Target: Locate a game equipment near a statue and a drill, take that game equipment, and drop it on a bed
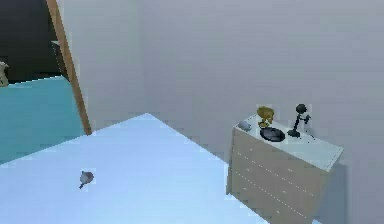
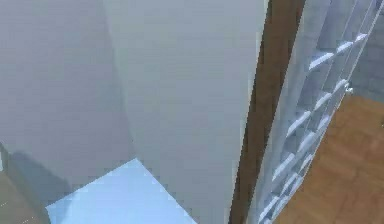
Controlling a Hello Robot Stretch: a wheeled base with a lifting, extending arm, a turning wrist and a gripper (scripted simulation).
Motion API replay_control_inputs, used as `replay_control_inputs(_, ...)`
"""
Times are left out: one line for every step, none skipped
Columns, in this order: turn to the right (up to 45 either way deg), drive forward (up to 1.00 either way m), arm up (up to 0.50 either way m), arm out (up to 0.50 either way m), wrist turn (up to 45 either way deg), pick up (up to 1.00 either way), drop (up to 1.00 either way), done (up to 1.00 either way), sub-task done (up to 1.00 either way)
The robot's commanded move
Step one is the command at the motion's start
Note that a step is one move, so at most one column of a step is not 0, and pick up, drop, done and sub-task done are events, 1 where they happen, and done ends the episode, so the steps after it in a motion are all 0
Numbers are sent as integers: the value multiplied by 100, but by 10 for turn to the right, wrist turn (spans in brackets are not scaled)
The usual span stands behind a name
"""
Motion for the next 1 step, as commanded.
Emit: replay_control_inputs(-210, 0, 0, 0, 0, 0, 0, 0, 0)
